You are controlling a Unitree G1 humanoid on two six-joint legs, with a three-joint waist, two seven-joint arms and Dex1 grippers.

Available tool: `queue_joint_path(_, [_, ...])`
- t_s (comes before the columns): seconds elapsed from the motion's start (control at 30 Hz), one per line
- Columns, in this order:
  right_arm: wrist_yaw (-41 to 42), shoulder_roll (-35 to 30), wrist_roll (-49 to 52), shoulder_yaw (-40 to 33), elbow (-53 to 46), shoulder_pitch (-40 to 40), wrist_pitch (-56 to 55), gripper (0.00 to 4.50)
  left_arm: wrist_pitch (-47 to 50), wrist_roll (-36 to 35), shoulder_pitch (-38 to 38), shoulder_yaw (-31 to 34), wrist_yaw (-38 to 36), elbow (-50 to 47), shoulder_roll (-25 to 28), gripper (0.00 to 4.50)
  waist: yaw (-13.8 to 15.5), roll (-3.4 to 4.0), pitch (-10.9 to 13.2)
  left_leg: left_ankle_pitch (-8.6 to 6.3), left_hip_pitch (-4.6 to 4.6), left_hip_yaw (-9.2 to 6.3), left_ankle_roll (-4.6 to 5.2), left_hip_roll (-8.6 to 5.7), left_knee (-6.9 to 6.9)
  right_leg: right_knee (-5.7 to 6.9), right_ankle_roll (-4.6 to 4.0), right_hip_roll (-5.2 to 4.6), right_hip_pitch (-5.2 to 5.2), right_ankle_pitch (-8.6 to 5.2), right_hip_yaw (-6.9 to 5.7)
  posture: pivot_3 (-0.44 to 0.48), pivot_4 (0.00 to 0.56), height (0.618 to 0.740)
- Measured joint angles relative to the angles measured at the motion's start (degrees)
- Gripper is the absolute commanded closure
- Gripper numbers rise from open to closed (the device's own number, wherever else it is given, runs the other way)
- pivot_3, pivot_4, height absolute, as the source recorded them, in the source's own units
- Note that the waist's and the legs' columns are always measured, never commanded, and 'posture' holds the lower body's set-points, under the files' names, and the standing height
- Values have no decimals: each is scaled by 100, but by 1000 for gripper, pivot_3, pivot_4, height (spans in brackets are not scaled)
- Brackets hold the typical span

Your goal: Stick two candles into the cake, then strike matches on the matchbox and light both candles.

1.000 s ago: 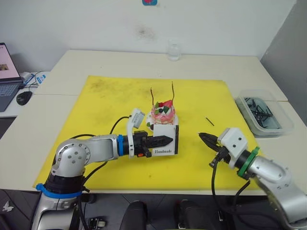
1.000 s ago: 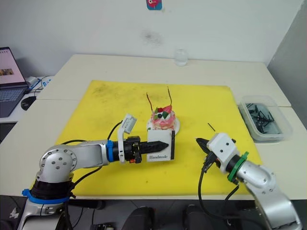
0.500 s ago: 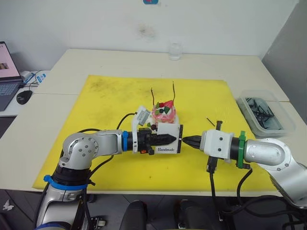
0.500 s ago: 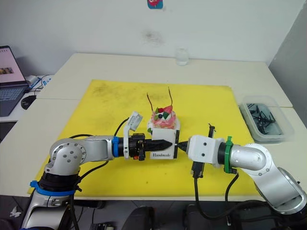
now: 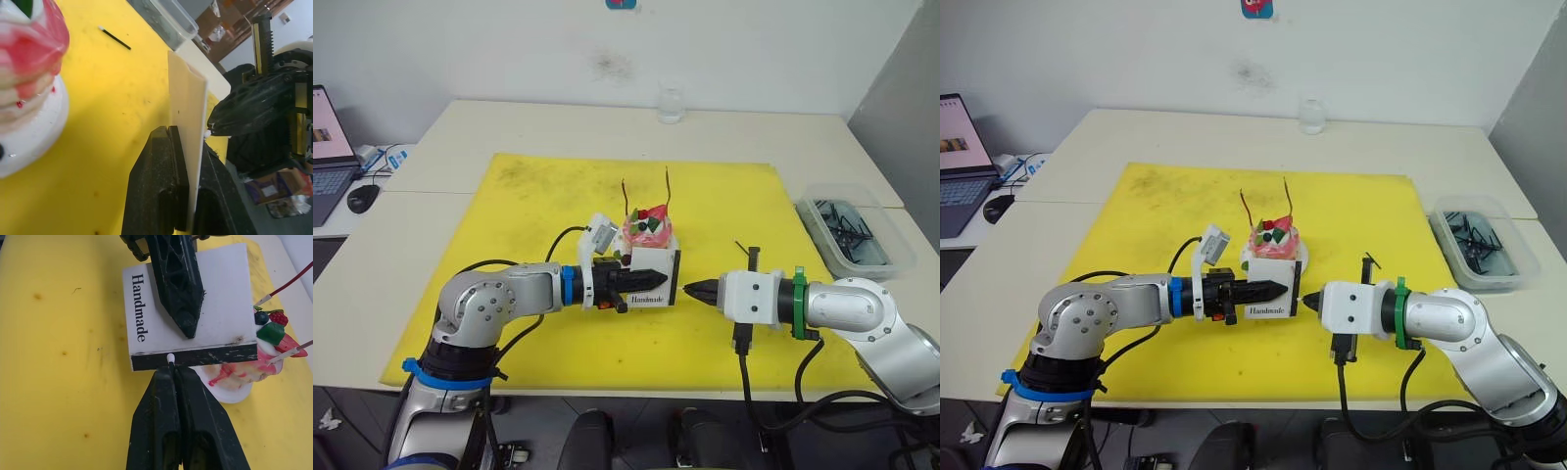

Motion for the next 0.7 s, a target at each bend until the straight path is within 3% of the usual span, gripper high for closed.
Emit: queue_joint_path(0.7, [-13, 348, -657, 226, 330, -143, -168, 4477, 33, 36, 153, 16, -57, -157, -66, 4500, -1, 0, 0, 0, 1, -1, 0, 0, 2, 4, 0, 1, 0, 0, 0, 0, 150, 740])
